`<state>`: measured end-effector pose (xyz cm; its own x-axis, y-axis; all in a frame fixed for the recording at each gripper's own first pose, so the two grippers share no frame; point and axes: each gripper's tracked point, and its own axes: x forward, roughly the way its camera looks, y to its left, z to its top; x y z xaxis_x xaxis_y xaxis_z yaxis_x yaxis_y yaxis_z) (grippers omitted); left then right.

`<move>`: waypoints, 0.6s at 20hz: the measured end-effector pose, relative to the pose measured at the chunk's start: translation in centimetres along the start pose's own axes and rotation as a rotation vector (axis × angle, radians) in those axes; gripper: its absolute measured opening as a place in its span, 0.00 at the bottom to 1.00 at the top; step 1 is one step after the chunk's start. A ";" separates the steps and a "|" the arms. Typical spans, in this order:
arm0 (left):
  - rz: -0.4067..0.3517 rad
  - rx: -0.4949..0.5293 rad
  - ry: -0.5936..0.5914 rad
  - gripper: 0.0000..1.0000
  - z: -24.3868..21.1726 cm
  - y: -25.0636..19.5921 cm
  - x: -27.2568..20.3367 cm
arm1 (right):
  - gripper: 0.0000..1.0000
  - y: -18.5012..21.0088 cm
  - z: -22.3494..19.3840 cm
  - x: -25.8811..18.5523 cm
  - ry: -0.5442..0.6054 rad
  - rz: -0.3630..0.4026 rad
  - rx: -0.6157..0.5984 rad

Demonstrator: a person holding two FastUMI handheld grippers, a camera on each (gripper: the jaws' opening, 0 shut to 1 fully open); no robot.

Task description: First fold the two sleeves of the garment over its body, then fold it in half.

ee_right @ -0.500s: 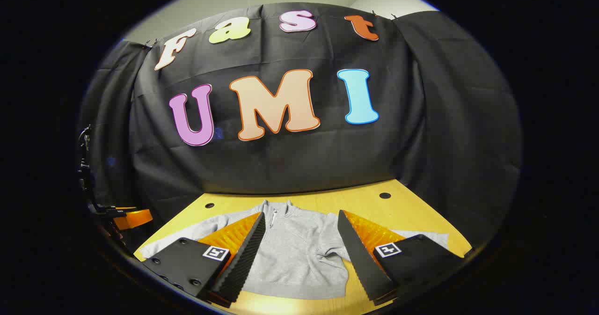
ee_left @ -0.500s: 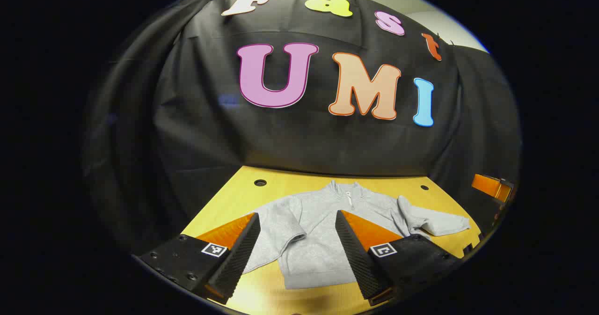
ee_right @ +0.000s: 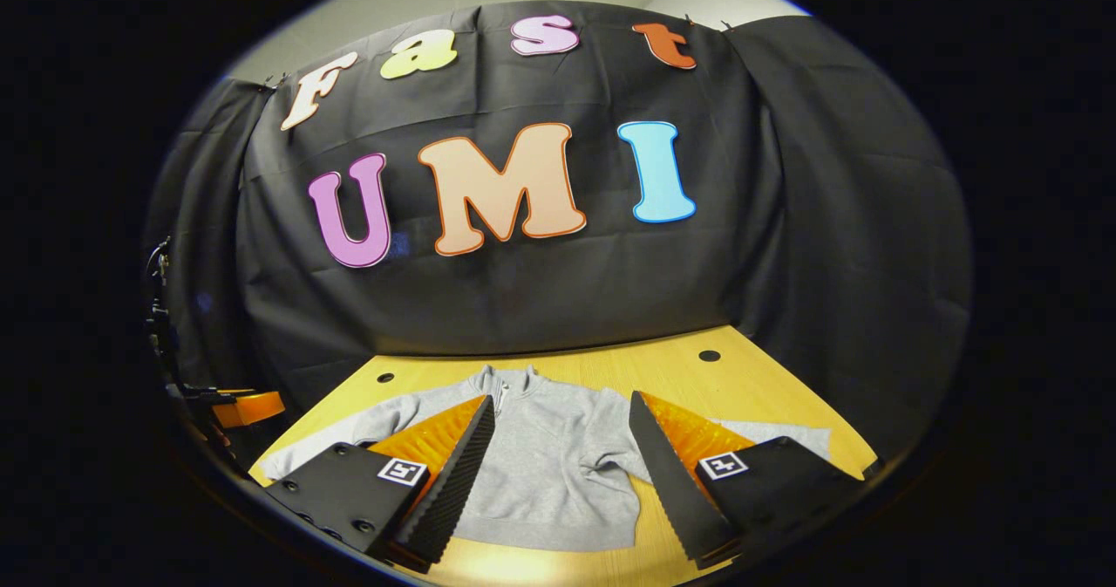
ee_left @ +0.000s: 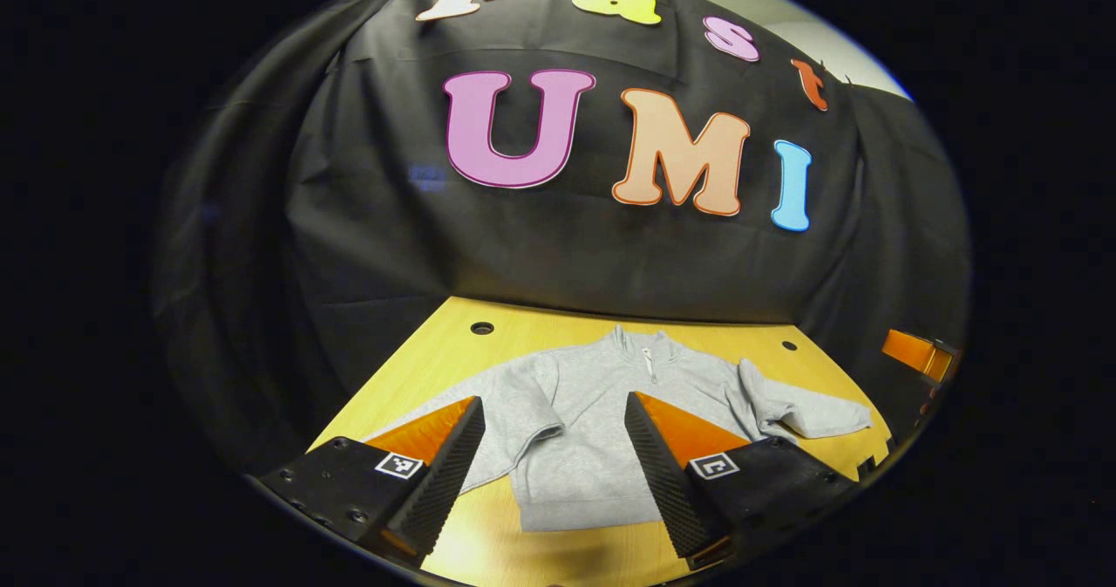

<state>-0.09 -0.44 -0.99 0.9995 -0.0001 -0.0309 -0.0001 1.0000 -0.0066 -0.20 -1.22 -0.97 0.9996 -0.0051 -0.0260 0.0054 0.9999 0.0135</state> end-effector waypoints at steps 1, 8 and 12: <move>-0.003 0.003 0.000 0.94 0.0 -0.1 0.0 | 0.97 0.2 -0.1 0.0 0.002 0.009 0.001; -0.019 -0.013 0.013 0.94 -0.3 -1.2 0.3 | 0.97 -0.8 0.0 0.3 0.005 0.008 -0.004; -0.010 -0.012 0.015 0.94 -0.3 -1.0 0.4 | 0.97 -4.1 -0.2 0.4 0.010 -0.054 -0.019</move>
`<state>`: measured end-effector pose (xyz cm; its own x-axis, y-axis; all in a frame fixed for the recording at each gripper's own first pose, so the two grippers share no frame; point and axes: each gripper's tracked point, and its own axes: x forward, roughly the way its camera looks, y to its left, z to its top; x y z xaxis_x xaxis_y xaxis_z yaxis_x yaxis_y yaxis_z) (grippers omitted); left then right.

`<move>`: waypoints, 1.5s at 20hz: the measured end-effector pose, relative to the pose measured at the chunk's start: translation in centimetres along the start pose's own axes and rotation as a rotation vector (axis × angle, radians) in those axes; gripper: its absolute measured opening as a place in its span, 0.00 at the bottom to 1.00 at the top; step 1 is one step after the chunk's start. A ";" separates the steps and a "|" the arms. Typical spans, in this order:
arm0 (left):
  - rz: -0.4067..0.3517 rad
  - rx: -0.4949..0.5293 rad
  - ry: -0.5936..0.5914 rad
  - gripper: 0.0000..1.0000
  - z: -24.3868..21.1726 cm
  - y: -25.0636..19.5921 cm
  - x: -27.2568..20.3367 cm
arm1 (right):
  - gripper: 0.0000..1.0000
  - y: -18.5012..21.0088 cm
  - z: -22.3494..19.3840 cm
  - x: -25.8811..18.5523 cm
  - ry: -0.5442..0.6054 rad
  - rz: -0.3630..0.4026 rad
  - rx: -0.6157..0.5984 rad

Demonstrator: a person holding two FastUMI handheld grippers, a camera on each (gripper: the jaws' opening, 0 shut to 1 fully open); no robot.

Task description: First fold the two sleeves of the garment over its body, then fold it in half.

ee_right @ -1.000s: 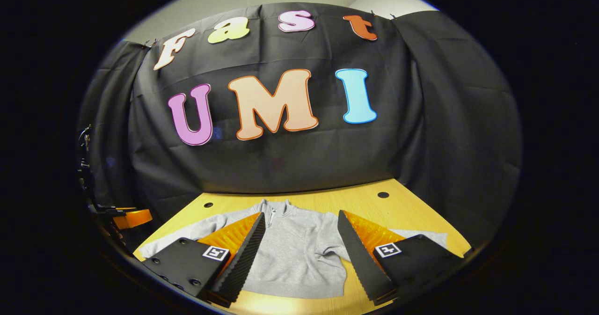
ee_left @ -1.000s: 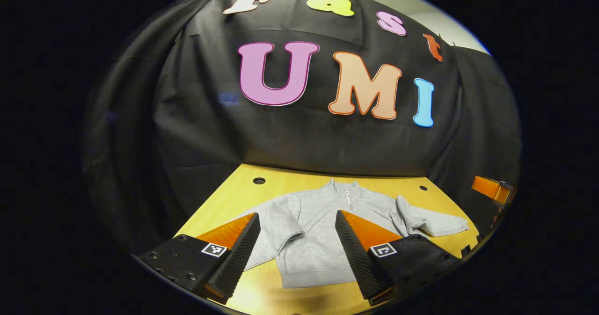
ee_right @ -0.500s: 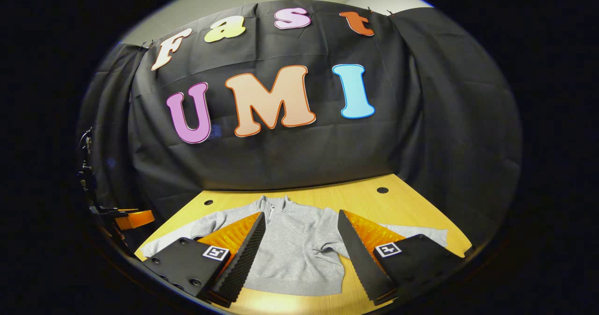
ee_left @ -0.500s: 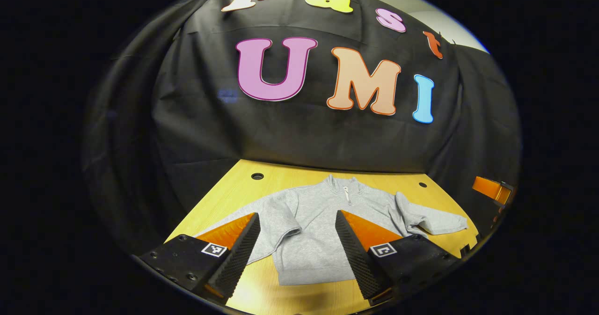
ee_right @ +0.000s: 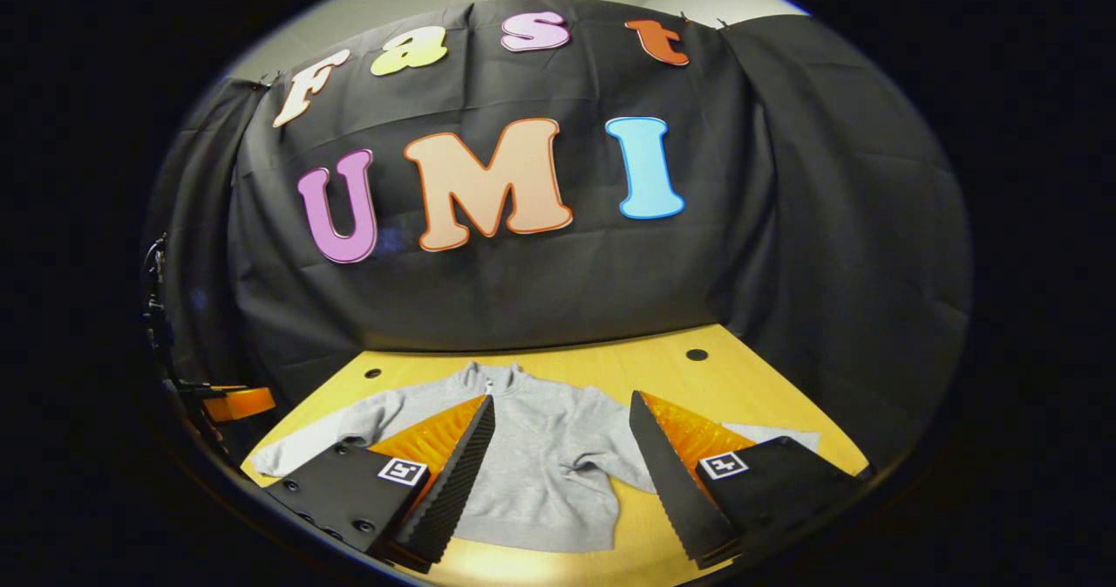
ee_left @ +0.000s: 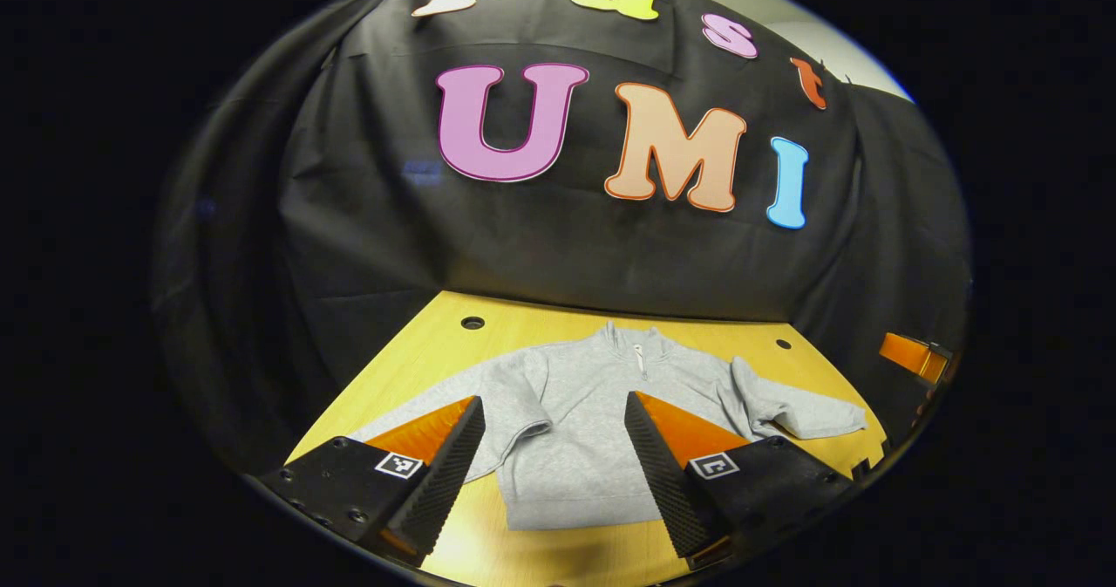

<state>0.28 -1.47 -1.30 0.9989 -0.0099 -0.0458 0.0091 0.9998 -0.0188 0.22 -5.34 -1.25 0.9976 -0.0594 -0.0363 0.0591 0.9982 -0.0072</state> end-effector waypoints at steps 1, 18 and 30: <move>0.002 0.001 0.002 0.94 0.0 0.0 0.1 | 0.97 -1.3 -0.2 -0.1 0.001 -0.024 -0.002; 0.086 -0.049 0.027 0.95 -0.4 -0.7 -0.4 | 0.97 -26.3 -5.3 0.2 0.141 -0.311 0.046; 0.151 -0.026 0.042 0.94 -0.5 -1.3 -1.1 | 0.94 -33.7 -17.6 5.5 0.424 -0.313 0.012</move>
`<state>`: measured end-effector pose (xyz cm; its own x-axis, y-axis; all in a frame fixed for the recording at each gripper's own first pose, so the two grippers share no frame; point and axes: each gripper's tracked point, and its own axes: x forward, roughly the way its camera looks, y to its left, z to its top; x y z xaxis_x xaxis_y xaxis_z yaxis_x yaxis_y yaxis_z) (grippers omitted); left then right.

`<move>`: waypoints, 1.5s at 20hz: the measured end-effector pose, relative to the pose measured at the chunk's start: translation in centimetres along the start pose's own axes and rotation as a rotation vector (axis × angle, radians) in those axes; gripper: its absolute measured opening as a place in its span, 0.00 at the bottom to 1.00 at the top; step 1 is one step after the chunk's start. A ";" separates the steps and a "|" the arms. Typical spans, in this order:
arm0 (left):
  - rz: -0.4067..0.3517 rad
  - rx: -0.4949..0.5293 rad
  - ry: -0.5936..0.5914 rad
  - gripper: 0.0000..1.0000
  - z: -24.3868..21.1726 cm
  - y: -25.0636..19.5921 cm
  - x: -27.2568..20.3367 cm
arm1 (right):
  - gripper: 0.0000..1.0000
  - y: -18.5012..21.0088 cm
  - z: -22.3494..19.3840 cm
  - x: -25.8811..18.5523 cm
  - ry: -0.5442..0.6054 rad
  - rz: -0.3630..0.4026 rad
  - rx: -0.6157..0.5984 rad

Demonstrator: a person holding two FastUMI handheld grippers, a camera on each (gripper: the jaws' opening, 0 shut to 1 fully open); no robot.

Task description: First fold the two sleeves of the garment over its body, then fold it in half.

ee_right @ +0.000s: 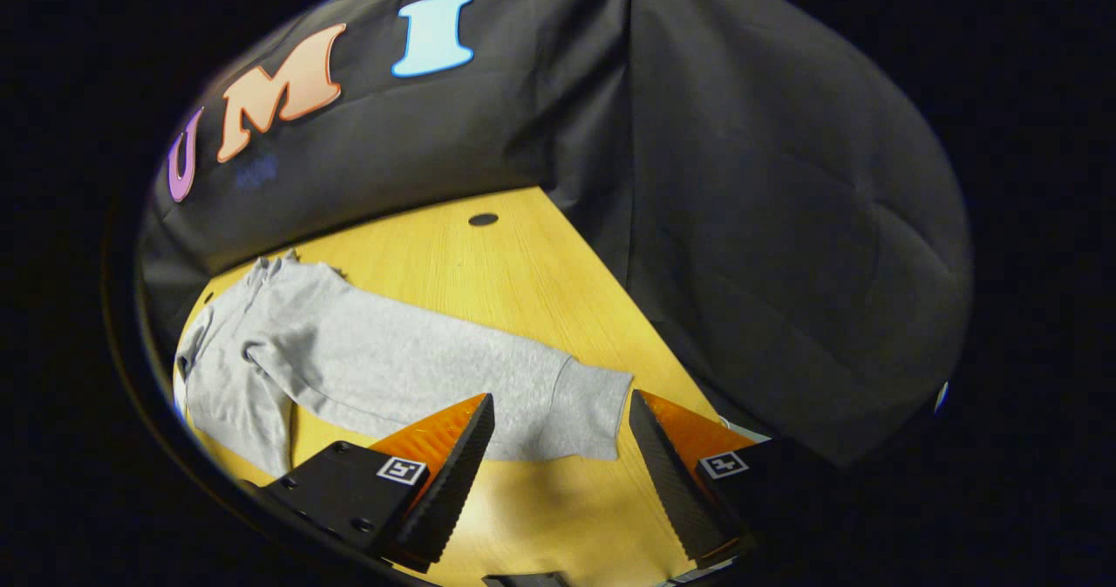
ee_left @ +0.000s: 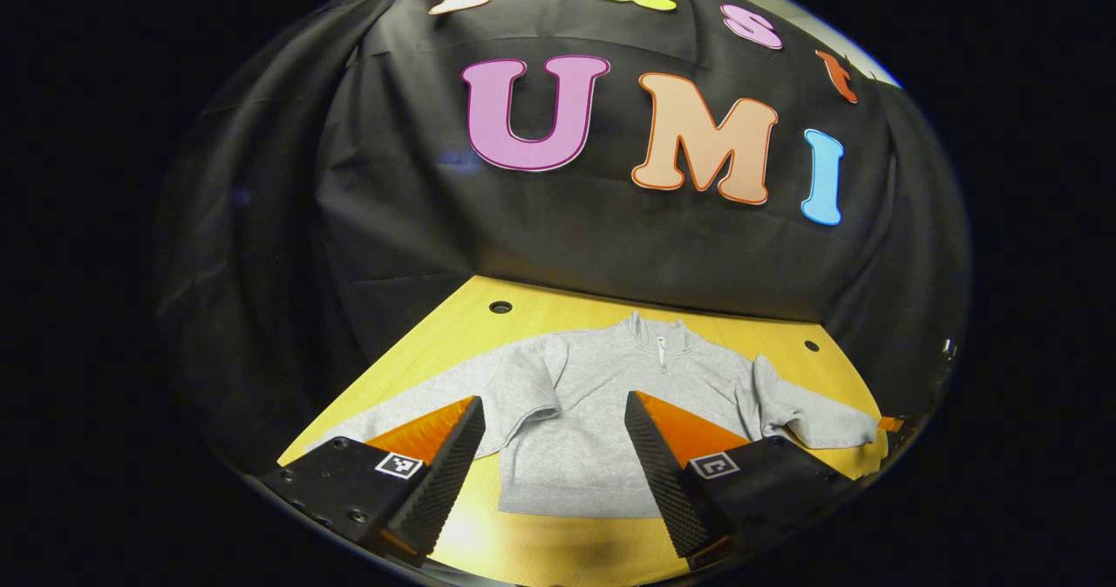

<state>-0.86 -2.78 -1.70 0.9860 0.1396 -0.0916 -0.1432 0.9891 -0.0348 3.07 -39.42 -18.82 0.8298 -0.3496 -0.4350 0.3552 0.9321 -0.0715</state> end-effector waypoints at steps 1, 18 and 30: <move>0.004 0.001 0.001 0.94 -0.1 0.0 -0.1 | 0.94 -0.1 -0.9 0.7 0.024 -0.002 -0.012; 0.011 -0.011 0.025 0.94 -1.3 -0.8 -0.7 | 0.12 1.2 -3.9 2.7 0.129 0.023 0.026; -0.031 -0.021 0.029 0.94 -1.5 0.6 -0.4 | 0.14 0.4 0.0 -3.2 0.040 -0.045 0.109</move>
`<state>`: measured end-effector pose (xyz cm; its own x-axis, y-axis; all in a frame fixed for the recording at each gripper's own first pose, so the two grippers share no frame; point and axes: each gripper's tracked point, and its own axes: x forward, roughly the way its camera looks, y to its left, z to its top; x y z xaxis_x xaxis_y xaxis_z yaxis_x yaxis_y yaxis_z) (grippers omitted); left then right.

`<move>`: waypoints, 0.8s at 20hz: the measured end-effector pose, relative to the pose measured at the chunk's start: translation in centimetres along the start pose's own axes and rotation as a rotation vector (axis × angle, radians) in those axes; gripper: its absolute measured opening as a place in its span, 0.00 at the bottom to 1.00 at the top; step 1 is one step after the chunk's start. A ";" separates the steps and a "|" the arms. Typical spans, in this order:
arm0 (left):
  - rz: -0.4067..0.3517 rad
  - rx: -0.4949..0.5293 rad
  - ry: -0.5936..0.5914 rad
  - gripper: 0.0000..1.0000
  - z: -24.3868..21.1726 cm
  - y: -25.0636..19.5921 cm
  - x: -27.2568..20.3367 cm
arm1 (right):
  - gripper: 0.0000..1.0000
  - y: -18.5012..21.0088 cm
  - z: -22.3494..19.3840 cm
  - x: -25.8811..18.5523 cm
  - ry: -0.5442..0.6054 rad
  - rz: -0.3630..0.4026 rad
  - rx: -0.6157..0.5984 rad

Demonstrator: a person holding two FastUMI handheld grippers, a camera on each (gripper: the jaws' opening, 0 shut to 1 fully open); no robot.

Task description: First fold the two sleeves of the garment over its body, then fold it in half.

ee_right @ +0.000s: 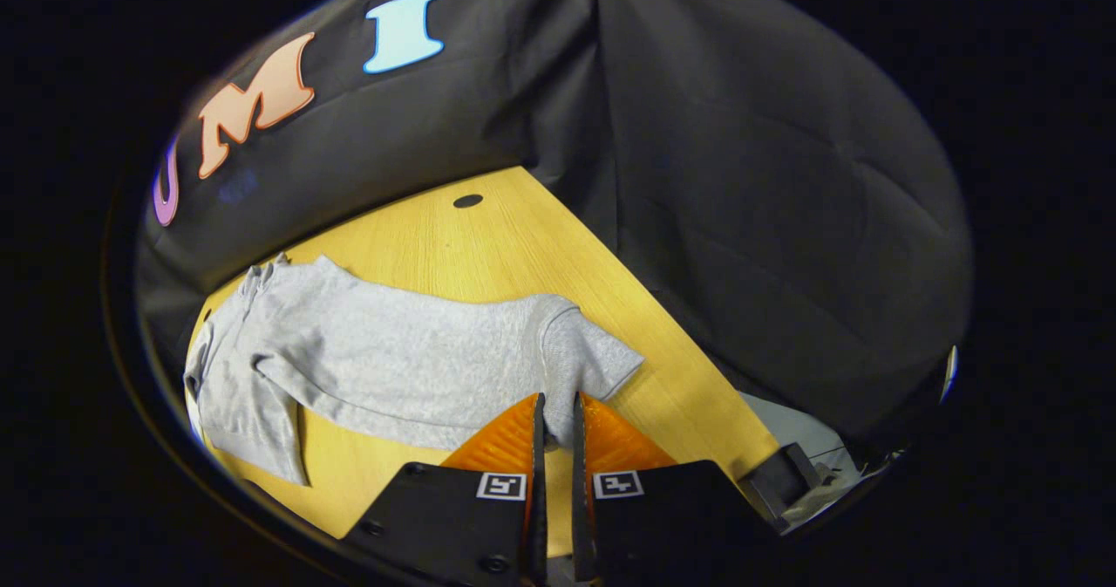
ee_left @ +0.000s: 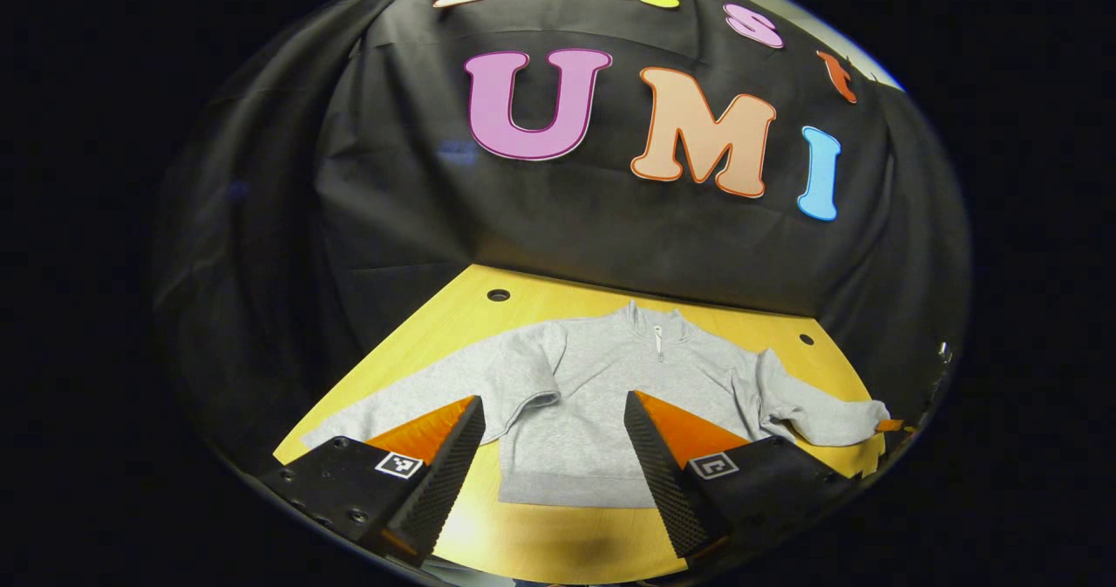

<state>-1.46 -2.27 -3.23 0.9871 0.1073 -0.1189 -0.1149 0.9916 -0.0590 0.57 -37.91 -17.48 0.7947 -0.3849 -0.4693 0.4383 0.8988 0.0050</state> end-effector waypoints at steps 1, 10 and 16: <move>-0.004 0.000 0.003 0.94 -0.2 0.2 0.1 | 0.14 -0.1 0.2 -0.8 -0.014 -0.006 -0.003; -0.031 -0.011 0.032 0.94 -1.7 4.3 1.5 | 0.14 6.1 1.5 -9.6 -0.127 0.022 0.037; -0.010 -0.049 0.061 0.94 -3.2 8.9 1.7 | 0.14 17.1 4.7 -12.7 -0.207 0.161 0.007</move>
<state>-1.17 6.51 -7.11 0.9798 0.0913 -0.1778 -0.1118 0.9877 -0.1091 -0.09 -18.68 -7.24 0.9230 -0.2725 -0.2718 0.3017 0.9507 0.0713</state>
